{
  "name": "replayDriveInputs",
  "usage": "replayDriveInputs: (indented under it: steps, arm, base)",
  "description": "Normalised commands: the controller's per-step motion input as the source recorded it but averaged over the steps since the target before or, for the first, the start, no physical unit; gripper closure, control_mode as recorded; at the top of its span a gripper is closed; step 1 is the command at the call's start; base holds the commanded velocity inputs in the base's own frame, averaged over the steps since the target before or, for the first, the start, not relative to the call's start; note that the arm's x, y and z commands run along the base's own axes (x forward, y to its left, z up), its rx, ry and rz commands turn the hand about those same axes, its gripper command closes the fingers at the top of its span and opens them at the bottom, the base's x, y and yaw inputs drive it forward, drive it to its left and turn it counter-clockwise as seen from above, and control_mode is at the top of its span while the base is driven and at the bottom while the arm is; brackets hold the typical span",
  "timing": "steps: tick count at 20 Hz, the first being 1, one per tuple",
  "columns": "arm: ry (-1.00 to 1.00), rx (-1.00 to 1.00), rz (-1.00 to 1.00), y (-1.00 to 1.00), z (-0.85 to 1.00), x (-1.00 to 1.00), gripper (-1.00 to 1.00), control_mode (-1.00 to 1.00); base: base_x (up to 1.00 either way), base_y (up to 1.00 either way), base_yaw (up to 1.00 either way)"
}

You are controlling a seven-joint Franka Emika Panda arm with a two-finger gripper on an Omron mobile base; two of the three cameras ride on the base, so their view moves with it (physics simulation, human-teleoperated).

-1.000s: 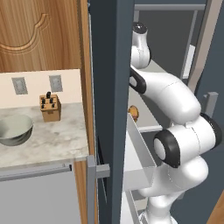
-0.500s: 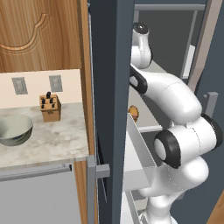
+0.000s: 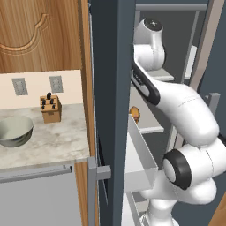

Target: Take the eggplant, chicken drumstick, and garlic from the freezer and place them in the bowl on the counter.

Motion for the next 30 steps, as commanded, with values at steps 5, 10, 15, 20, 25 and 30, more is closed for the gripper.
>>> replayDriveInputs:
  steps: [5,10,15,20,25,30]
  arm:
    - [0.00,0.00,-0.01,-0.20,0.02,-1.00,1.00,-1.00]
    - [0.15,0.00,0.00,-0.12,0.00,-1.00,1.00,-1.00]
    - [0.26,0.00,-0.03,-0.02,0.00,-1.00,1.00,-1.00]
    - [0.10,0.00,-0.01,-0.15,-0.16,-0.90,1.00,-1.00]
    - [0.03,0.00,0.00,-0.18,-0.08,-0.69,1.00,-1.00]
    - [0.03,0.00,0.00,0.00,0.00,-0.53,1.00,-1.00]
  base:
    - [0.00,0.00,0.00]
    - [0.00,0.00,0.00]
    - [0.00,0.00,0.00]
    - [0.00,0.00,0.00]
    - [0.00,0.00,0.00]
    - [0.00,0.00,0.00]
